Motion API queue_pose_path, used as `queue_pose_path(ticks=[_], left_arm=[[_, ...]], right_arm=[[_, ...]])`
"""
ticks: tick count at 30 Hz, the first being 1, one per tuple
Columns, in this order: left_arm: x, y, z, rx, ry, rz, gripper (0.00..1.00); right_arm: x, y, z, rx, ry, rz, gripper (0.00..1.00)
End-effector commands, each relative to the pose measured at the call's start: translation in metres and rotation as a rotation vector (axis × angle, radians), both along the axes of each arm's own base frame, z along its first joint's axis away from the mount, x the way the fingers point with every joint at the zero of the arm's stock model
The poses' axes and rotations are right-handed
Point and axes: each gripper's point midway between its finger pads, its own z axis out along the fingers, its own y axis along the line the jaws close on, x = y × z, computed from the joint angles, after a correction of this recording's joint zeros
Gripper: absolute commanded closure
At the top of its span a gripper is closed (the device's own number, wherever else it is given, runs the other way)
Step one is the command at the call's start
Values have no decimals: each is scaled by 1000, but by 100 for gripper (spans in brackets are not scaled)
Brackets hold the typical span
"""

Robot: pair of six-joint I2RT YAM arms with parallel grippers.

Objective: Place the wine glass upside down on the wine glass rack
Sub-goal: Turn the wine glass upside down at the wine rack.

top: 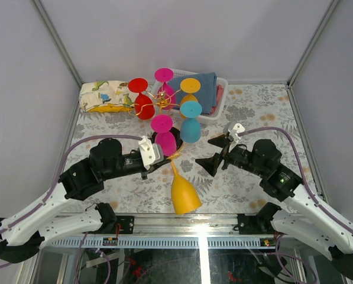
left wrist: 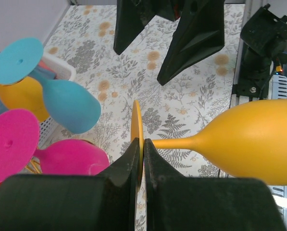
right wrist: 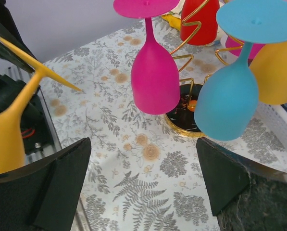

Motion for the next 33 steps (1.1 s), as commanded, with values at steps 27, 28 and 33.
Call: queue_pose_path(ticks=[27, 28, 33], left_arm=[[-22, -16, -3, 56, -28, -210, 100], [-22, -16, -2, 55, -30, -210, 100], [-20, -17, -1, 56, -27, -204, 100]], right_arm=[[-55, 58, 37, 90, -461, 546, 46], [-56, 59, 38, 95, -464, 550, 48], [-62, 64, 35, 92, -446, 597, 48]])
